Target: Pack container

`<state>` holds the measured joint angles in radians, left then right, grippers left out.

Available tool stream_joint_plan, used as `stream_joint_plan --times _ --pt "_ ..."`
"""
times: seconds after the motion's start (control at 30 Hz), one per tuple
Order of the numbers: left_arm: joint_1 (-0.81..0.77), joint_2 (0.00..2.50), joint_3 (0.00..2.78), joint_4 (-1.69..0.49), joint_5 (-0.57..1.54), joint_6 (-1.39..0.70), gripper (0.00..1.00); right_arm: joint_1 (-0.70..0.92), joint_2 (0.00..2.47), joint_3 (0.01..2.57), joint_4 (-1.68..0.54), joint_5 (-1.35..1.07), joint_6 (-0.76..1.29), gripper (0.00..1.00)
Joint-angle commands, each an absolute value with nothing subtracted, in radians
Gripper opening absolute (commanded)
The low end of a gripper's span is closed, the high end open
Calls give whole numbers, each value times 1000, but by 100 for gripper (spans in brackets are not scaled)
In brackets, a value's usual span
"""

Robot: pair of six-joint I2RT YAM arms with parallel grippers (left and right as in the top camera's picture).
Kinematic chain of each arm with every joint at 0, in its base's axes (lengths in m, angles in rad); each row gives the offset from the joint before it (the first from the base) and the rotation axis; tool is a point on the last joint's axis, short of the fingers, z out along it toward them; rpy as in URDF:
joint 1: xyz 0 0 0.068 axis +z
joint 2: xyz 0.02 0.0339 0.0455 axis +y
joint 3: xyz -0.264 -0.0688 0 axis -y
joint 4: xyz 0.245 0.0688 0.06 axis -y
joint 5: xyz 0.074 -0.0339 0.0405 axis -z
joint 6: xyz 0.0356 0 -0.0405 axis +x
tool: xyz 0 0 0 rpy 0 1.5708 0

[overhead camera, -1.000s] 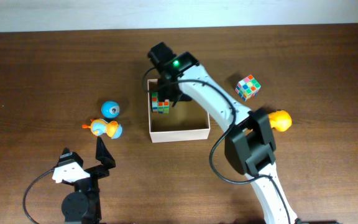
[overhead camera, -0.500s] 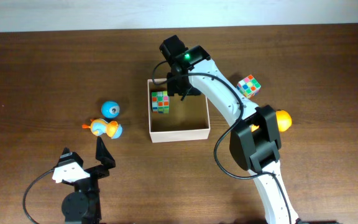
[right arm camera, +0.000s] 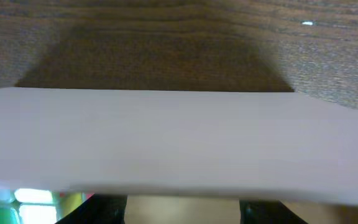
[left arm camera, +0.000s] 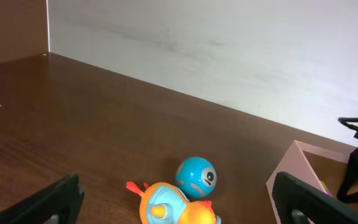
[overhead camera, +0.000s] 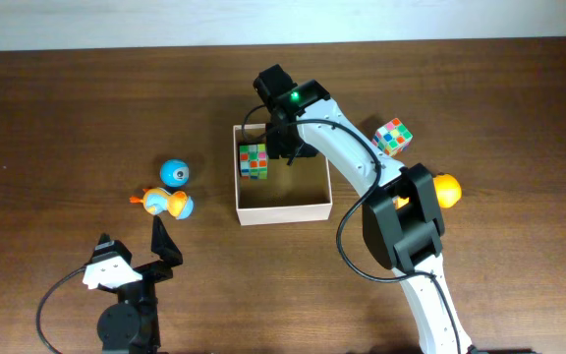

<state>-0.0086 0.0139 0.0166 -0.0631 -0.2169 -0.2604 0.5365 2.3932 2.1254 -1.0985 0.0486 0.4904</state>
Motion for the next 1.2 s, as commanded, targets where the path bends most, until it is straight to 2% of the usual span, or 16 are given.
stream_joint_plan --times 0.0,0.5,1.17 --pt "-4 6 10 -61 -224 -245 99 546 2383 2111 -1094 60 487 52" --pt "-4 6 10 -61 -224 -245 99 607 2383 2111 -1056 60 486 52" --pt "-4 6 10 -61 -224 -245 99 590 2383 2115 -1081 119 460 53"
